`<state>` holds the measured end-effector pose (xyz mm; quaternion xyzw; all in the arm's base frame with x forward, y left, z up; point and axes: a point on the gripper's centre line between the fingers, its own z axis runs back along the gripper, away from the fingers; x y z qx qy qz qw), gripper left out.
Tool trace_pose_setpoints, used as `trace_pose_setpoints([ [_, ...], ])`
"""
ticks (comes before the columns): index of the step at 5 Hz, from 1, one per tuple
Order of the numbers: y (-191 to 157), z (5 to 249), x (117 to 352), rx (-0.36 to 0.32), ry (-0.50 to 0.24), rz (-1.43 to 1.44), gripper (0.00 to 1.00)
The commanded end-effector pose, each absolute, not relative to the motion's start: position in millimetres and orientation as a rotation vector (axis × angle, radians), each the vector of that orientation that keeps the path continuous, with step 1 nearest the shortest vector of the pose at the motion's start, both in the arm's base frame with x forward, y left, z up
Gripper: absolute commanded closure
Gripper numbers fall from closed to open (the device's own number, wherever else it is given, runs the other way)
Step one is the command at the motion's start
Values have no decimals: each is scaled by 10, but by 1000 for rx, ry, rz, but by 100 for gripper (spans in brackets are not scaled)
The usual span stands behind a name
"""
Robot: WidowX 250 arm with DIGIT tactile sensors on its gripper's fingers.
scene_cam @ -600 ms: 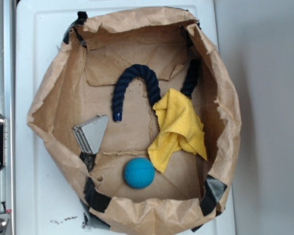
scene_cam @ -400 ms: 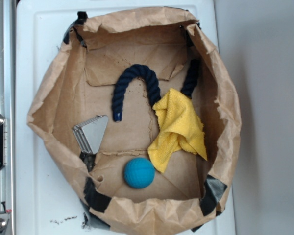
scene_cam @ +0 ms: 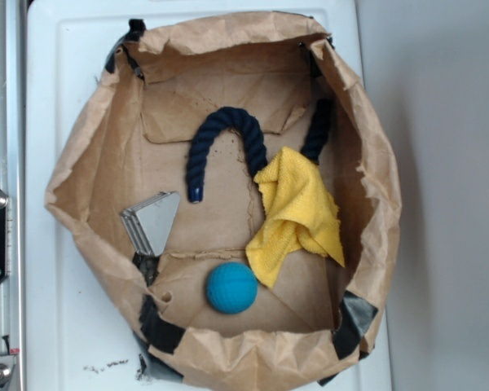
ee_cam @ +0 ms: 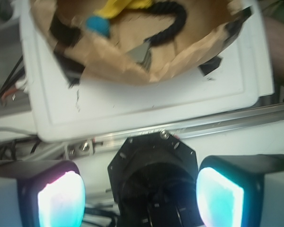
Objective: Grab the blue ball.
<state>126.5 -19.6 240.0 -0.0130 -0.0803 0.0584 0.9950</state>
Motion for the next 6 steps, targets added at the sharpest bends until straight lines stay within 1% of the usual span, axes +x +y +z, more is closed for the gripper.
trace_pose_setpoints([
  [1,-107,2309,1930,-29,-212,205,0],
  [2,12,2201,2192,-43,-226,207,0],
  [3,259,1984,2470,-78,-222,234,0],
  [4,447,1791,2558,-90,-248,246,0],
  [5,434,1566,2608,-99,-234,211,0],
  [6,174,1373,2690,-67,-241,151,0],
])
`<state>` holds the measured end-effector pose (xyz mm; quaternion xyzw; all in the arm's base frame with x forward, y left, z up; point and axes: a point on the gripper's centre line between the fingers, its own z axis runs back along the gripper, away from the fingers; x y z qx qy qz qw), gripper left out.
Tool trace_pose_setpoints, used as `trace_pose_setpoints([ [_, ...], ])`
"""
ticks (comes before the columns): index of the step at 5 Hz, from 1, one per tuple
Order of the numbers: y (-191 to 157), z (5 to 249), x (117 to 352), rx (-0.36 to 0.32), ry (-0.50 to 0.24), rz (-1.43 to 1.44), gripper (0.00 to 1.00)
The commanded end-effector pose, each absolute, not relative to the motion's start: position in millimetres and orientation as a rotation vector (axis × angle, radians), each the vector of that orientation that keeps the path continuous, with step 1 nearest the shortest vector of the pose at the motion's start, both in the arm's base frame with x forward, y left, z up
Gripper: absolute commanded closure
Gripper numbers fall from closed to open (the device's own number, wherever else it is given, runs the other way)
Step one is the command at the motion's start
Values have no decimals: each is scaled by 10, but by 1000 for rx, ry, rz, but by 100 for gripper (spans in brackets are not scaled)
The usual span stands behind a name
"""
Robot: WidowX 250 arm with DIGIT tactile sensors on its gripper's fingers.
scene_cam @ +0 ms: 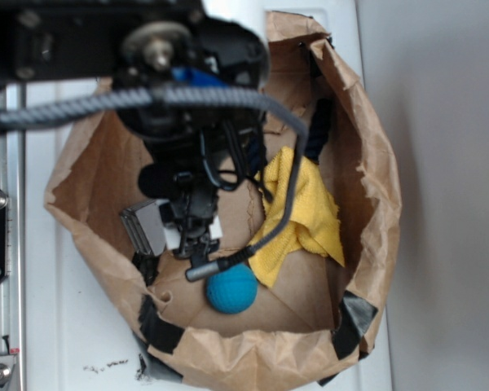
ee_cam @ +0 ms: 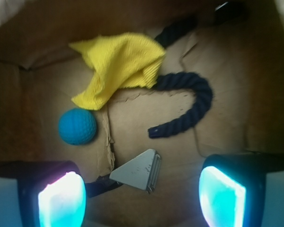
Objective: Grab the blue ball.
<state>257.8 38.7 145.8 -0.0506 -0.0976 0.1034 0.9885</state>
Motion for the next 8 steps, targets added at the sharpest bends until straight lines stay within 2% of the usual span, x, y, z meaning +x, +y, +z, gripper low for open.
trace_pose_setpoints([
  [1,-155,1171,2712,-63,-245,80,0],
  [3,-518,1108,2652,-192,-231,-11,0],
  [4,-505,1165,2679,-150,-226,9,0],
  [7,-505,1165,2679,-150,-226,9,0],
  [8,-500,1127,2491,-160,-253,-21,0],
])
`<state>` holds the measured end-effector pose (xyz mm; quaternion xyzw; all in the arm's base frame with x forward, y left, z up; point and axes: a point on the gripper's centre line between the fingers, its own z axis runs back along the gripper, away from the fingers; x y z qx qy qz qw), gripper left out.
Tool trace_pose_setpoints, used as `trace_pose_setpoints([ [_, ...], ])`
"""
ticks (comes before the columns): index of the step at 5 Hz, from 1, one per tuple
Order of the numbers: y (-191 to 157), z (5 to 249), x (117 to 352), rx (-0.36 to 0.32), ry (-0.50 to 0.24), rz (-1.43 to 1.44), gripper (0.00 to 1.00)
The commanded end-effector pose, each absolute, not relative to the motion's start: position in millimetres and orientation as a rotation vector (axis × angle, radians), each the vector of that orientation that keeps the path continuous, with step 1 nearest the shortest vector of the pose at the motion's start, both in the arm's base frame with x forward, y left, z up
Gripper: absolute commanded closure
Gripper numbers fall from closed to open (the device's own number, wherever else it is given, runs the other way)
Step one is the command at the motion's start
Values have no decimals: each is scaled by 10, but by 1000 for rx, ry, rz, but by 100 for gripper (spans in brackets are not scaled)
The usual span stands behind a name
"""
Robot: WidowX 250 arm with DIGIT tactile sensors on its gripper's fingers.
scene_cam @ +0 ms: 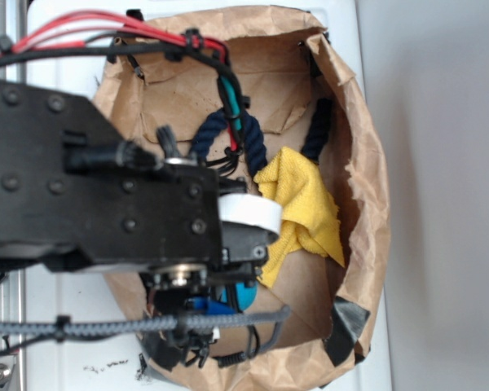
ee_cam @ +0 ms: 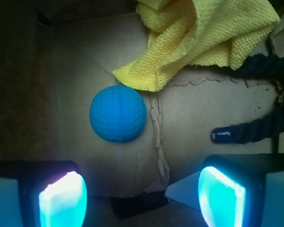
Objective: Grab the blue ball.
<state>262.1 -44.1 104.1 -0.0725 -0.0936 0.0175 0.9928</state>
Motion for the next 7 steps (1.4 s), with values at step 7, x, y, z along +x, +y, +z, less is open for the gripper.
trace_pose_setpoints([
  [7,-942,531,3068,14,-321,30,0],
])
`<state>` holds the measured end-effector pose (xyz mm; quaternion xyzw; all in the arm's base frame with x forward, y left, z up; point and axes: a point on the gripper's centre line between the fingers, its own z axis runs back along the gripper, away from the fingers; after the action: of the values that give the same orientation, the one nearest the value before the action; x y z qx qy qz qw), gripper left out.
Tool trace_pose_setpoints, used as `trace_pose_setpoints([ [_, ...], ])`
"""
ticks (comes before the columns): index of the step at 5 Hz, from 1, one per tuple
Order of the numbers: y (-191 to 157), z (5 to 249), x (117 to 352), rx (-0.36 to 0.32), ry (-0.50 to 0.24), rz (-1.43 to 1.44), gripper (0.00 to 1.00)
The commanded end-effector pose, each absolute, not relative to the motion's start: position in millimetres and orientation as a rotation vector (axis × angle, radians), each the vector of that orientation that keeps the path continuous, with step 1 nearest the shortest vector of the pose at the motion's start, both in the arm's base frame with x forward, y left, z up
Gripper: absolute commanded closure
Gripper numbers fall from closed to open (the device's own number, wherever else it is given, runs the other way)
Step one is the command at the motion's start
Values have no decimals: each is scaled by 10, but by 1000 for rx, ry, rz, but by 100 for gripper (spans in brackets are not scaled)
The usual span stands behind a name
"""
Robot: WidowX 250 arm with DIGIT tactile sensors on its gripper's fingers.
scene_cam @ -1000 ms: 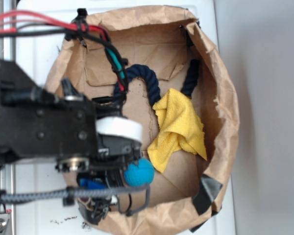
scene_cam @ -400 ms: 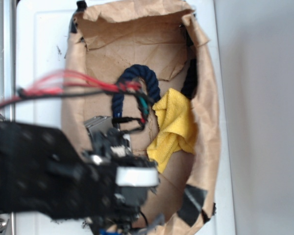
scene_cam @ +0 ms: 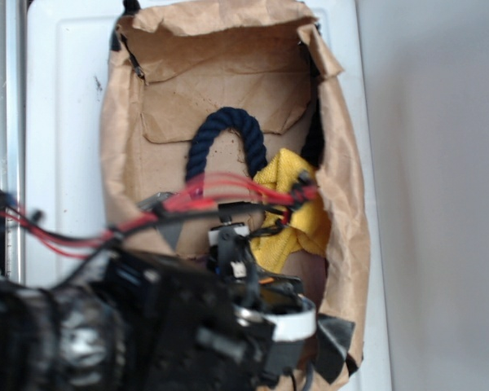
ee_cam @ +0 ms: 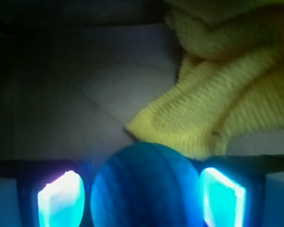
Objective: Grab the blue ball.
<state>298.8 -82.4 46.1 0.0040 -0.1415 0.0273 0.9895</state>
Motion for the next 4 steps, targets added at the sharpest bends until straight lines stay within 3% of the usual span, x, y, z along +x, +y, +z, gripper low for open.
trace_pose_setpoints([
  [1,-894,596,3032,-10,-298,39,100],
  [4,-443,1191,2900,-124,-237,132,100],
])
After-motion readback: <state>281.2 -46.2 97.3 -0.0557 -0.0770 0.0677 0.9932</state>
